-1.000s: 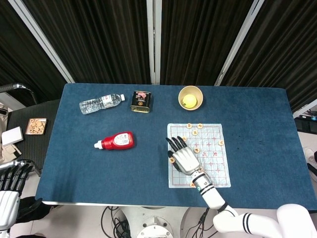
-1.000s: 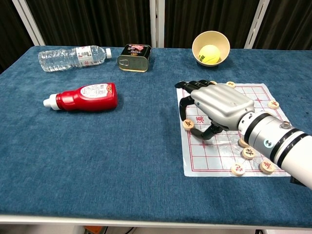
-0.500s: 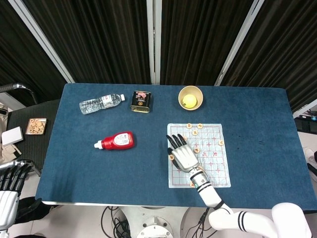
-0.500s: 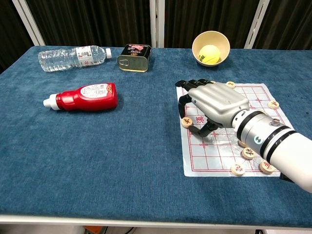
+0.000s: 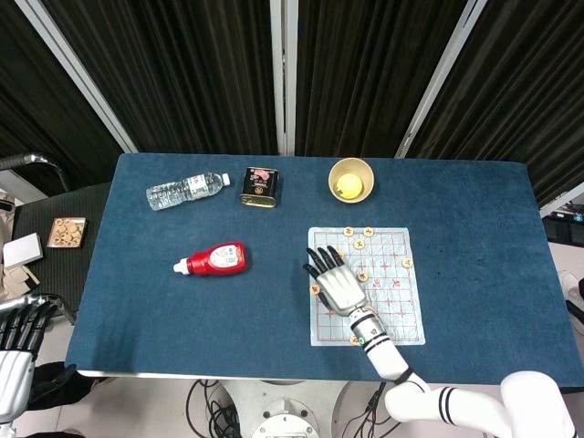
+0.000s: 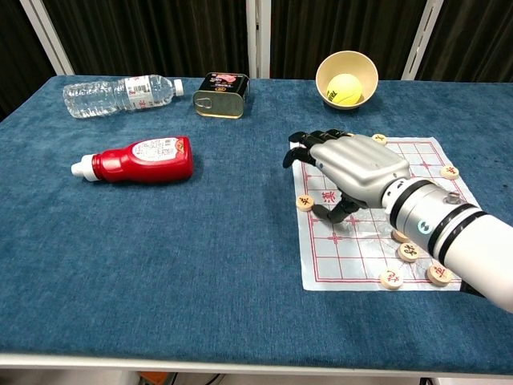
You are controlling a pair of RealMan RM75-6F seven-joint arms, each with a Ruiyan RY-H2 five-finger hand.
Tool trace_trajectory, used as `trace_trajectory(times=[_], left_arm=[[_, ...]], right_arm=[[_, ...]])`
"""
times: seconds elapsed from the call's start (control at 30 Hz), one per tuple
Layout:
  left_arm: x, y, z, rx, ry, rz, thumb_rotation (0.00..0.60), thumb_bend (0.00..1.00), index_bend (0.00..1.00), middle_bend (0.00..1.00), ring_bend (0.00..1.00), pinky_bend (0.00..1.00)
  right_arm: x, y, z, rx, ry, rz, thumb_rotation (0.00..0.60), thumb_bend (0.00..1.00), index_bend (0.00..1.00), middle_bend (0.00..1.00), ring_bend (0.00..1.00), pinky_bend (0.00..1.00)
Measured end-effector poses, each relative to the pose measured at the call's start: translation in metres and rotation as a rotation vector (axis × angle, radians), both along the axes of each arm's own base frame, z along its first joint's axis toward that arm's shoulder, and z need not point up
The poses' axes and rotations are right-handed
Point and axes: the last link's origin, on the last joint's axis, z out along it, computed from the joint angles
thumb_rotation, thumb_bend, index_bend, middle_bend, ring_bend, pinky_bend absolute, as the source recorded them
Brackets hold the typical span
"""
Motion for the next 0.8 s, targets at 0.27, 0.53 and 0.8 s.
trace_trajectory(times=[0.27, 0.53, 0.8], left_arm=[[0.002, 0.0, 0.001, -0.002, 0.004, -0.003, 0.6, 0.12, 0.09, 0.07, 0.0, 0.0], [0.007, 0.006, 0.0, -0.014, 0.013, -0.027, 0.6, 0.12, 0.09, 0.07, 0.0, 0.0], [0.01, 0.015, -0.007, -0.05, 0.029, -0.042, 0.6, 0.12, 0.09, 0.07, 0.0, 0.0]], right_arm=[[-0.011, -0.001, 0.046, -0.096, -0.061, 0.019, 0.6, 0.27, 0.11, 0.0, 0.0, 0.0], [-0.089, 0.036, 0.146, -0.202, -0.072, -0.049, 0.6, 0.16, 0.0, 0.0, 0.0, 0.0], [-0.183, 0.126, 0.209, -0.42, -0.107, -0.271, 0.6, 0.16, 0.0, 0.0, 0.0, 0.0]])
